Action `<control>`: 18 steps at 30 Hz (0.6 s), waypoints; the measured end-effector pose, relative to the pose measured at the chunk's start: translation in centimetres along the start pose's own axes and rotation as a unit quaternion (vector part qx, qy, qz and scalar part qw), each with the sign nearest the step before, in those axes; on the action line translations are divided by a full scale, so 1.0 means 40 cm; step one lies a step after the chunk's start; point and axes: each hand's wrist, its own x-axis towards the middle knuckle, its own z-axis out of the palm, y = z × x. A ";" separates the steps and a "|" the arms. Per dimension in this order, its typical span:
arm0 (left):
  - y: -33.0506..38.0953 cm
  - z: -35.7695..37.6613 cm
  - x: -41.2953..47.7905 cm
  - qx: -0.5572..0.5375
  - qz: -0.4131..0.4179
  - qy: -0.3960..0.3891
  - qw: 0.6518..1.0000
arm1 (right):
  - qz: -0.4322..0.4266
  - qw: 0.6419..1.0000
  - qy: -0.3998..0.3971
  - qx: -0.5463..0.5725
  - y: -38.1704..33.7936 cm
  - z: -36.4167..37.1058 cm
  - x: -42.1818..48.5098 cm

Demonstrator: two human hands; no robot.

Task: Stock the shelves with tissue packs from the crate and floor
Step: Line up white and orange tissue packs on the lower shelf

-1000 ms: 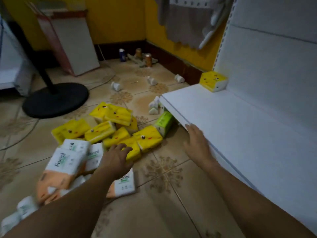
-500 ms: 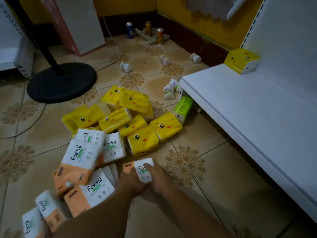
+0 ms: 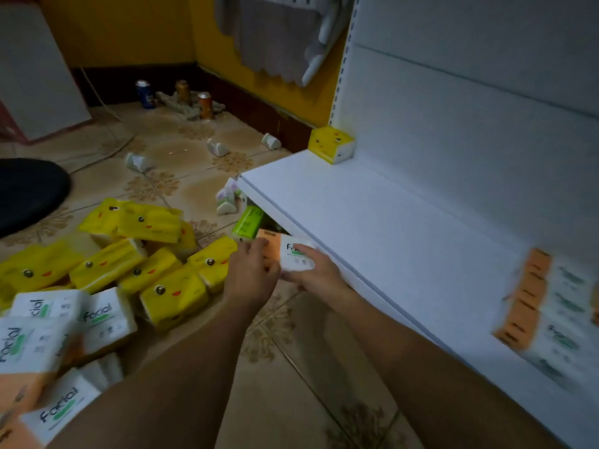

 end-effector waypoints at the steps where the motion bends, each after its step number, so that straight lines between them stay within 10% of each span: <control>1: 0.060 0.014 0.007 -0.011 0.039 0.008 0.999 | -0.010 0.999 0.036 -0.017 -0.011 -0.066 -0.014; 11: 0.548 0.247 -0.114 0.055 0.424 -0.281 0.859 | 0.122 0.936 0.299 0.138 0.233 -0.711 -0.309; 18: 0.602 0.409 -0.232 0.128 0.500 -0.258 0.817 | 0.148 0.847 0.477 0.183 0.440 -0.845 -0.463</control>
